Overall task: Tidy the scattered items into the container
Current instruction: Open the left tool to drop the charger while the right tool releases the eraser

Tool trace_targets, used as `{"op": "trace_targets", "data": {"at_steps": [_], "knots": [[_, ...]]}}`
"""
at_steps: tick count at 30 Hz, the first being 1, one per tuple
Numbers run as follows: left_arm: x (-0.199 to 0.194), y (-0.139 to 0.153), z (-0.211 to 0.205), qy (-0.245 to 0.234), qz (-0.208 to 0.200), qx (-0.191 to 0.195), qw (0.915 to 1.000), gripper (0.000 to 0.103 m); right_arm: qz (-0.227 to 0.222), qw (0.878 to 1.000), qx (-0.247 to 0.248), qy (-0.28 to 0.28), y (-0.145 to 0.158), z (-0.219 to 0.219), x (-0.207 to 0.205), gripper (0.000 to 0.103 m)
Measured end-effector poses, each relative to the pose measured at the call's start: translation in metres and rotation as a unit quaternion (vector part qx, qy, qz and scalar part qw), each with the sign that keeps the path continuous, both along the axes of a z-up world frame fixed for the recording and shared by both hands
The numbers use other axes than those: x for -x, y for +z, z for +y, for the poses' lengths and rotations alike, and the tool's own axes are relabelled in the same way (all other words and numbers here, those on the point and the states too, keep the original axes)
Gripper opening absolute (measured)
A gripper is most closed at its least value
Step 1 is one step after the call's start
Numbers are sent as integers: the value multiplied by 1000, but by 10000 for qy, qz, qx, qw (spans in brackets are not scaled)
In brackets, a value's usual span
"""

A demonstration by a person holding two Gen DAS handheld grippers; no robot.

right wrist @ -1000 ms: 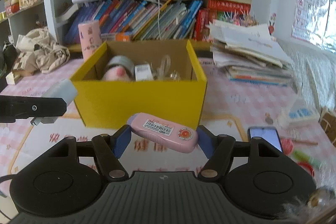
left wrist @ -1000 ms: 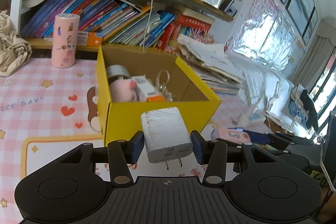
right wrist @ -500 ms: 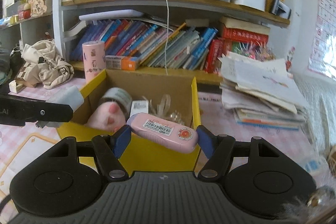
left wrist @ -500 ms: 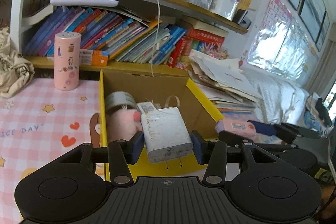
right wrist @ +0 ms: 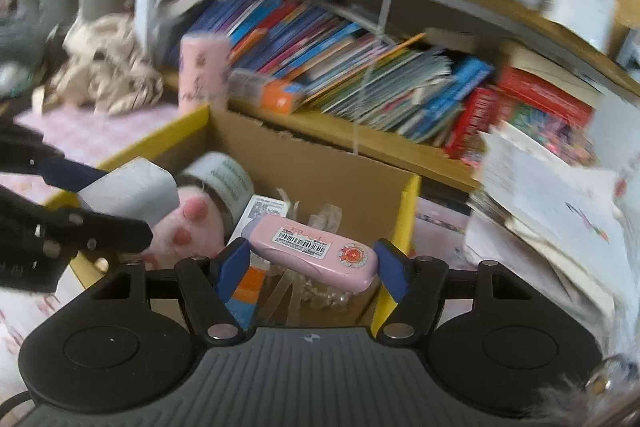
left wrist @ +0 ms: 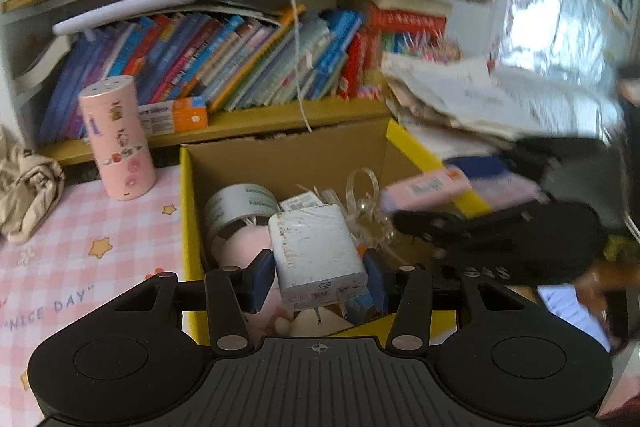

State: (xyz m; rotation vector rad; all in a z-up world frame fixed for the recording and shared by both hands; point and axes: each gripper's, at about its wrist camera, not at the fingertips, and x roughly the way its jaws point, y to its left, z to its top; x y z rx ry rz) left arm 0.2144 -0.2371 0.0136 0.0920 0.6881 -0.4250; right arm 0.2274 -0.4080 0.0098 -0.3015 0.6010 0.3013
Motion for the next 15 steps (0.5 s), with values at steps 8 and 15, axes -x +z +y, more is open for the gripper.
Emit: {"op": "trace_targets", "data": {"at_steps": [8,15], "knots": [[-20,-14,-10,-195,485,-227,9984,47,468,9906,873,942,-17,15,-44,66],[-31,-23,-14,-187,734,-271,9968,47,795,9826,1127,1245,-25,20,-63,66]]}}
